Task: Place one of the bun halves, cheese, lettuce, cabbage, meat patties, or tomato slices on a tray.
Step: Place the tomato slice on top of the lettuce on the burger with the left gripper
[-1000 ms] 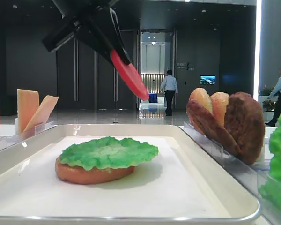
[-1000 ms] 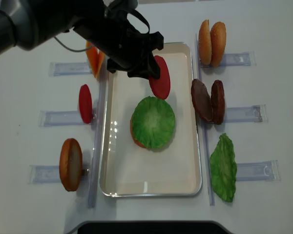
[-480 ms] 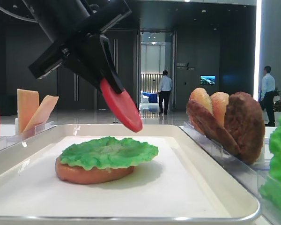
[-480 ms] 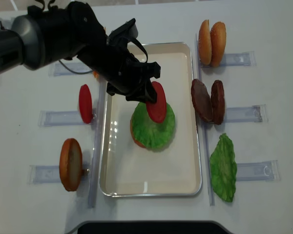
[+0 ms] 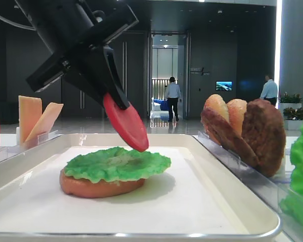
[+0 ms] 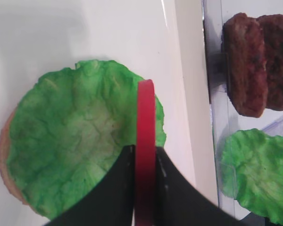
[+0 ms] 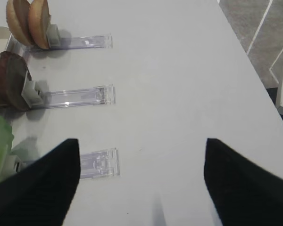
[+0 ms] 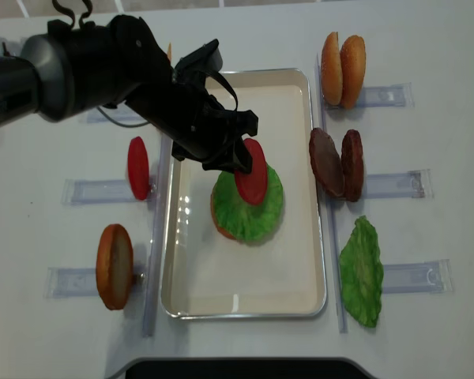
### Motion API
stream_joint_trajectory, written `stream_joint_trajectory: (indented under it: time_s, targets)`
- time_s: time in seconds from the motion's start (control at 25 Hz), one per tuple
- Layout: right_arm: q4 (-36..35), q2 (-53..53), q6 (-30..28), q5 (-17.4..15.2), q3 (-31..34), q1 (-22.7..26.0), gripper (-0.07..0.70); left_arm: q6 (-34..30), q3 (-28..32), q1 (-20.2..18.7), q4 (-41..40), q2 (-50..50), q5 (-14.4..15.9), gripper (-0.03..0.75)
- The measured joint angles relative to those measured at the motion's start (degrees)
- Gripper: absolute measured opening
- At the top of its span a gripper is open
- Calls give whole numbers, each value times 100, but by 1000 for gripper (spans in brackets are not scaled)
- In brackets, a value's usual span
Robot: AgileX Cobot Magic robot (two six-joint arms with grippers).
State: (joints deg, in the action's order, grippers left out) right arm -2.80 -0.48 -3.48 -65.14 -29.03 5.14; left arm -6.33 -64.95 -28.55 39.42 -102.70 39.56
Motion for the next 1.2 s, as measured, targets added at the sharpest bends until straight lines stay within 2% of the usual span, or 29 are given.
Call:
stream_joint_trajectory:
  time_s: [0.28, 1.2]
  targets:
    - [0, 0, 0, 0, 0, 0, 518, -40, 12, 0, 0, 0, -148, 54]
    - [0, 0, 0, 0, 0, 0, 518, -135, 19, -110, 59, -290, -143, 54]
